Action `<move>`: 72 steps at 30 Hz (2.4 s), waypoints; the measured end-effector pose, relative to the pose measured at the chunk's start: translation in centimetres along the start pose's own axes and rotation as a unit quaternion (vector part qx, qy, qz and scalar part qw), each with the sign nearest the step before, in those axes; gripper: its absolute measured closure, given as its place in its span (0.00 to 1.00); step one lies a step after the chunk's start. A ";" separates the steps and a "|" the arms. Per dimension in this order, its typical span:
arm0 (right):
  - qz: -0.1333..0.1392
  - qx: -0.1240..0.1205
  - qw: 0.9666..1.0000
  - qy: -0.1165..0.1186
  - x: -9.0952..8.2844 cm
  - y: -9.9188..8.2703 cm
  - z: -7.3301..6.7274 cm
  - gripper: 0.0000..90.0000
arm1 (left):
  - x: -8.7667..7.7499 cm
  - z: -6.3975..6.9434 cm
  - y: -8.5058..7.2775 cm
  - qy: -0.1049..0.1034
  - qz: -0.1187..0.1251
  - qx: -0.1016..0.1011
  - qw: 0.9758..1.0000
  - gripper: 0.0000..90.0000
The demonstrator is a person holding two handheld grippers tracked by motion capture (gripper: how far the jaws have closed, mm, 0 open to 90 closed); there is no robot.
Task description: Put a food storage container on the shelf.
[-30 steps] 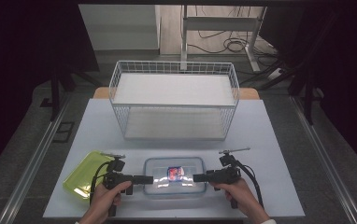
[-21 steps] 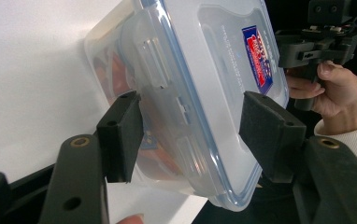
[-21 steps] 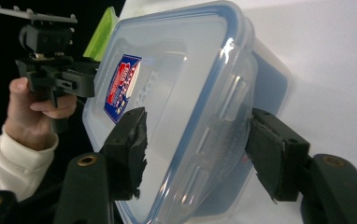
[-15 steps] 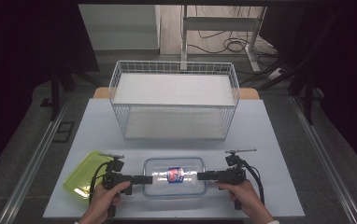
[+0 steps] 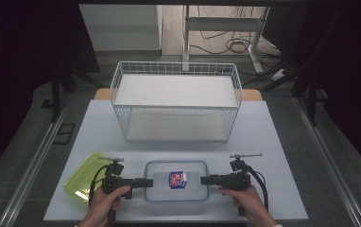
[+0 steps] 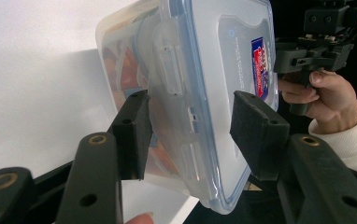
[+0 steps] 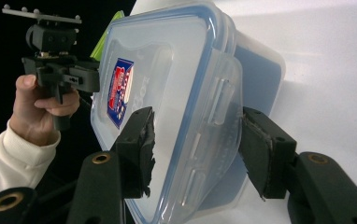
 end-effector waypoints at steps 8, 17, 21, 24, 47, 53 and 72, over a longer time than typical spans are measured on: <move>0.004 0.005 1.000 0.002 0.0 -0.1 -0.1 0.54 | -0.1 0.3 -0.3 0.005 0.007 0.005 1.000 0.55; 0.010 0.009 1.000 -0.002 -0.2 -0.3 -0.3 0.55 | -0.2 0.5 -0.5 0.008 0.012 0.006 1.000 0.57; 0.013 0.003 1.000 -0.007 -0.2 -0.4 -0.6 0.55 | -0.2 0.6 -0.5 0.010 0.014 0.010 1.000 0.57; 0.017 -0.002 1.000 -0.005 -0.5 -0.4 -0.7 0.56 | -0.3 0.9 -0.5 0.015 0.017 0.015 1.000 0.58; 0.040 -0.017 0.999 -0.002 -1.1 -0.1 -1.4 0.58 | -0.9 1.9 -0.3 0.018 0.031 0.029 0.999 0.59; 0.050 -0.028 0.998 -0.003 -1.7 0.1 -2.1 0.58 | -1.2 2.3 -0.1 0.015 0.034 0.034 0.999 0.59; 0.068 -0.071 0.995 -0.015 -3.7 2.8 -5.2 0.58 | -3.4 5.1 2.5 0.016 0.059 0.067 0.996 0.59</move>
Point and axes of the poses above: each handheld gripper's, and its own axes: x roughly forward along the jaws, y roughly out of its top, z roughly to its right, the point moved 2 cm from there along x, roughly forward along the jaws, and after that the axes turned 4 degrees about -z, right-handed, at the moved point
